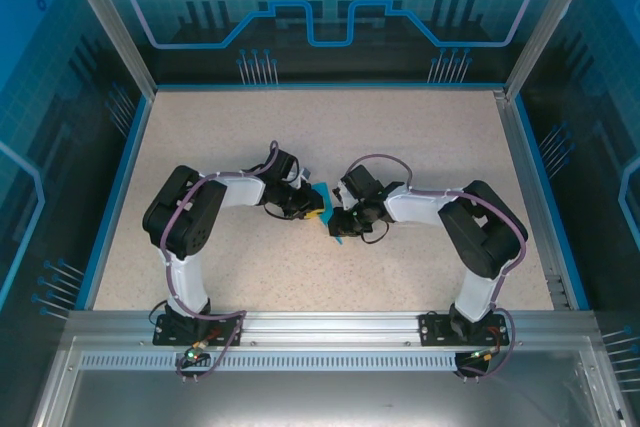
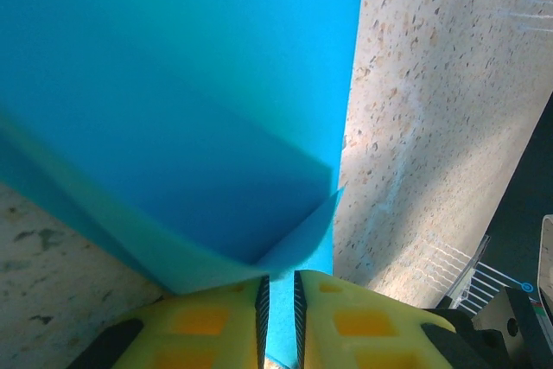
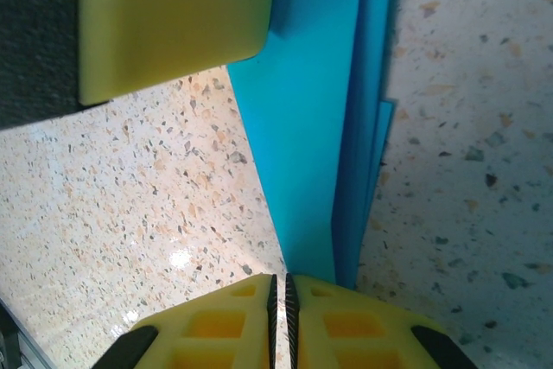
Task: Fold a paper plane with a square sheet of paper (pick it up from the middle)
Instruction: Fold the wing for the fifth time at the center of the table.
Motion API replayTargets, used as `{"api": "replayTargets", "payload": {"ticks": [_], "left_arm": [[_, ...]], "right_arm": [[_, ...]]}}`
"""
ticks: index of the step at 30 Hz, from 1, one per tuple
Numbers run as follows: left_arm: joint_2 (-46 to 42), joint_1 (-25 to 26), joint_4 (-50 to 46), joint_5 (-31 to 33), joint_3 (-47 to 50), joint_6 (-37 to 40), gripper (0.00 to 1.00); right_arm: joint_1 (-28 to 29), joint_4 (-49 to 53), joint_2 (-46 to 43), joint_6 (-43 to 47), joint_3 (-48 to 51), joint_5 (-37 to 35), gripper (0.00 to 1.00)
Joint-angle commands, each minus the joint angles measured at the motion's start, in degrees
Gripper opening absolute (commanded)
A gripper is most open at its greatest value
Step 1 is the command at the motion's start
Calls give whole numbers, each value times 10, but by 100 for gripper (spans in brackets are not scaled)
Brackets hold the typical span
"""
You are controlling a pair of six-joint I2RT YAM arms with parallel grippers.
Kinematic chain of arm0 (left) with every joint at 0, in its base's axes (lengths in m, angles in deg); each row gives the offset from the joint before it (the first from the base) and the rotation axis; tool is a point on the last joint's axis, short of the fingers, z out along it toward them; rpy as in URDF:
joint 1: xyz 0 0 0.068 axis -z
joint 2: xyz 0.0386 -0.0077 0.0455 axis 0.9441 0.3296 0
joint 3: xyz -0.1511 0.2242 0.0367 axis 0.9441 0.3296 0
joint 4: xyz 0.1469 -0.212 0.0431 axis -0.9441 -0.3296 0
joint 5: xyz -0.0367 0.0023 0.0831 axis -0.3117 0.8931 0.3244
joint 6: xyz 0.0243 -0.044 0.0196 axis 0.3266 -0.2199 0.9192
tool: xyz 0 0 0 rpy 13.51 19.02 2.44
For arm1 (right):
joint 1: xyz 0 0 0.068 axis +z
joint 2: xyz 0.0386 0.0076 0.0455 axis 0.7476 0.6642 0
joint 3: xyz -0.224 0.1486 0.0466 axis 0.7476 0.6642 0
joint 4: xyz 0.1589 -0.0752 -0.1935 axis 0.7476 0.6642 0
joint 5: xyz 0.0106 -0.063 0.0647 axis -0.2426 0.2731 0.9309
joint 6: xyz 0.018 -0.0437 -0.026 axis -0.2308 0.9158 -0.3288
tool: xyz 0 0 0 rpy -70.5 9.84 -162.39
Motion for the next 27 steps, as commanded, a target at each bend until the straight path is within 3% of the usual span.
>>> {"api": "replayTargets", "payload": {"ticks": [1, 27], "left_arm": [[18, 3, -27, 25, -11, 10, 19], [32, 3, -82, 61, -28, 24, 15]], "right_arm": [[2, 44, 14, 12, 2, 0, 14], [-2, 90, -51, 36, 104, 4, 8]]}}
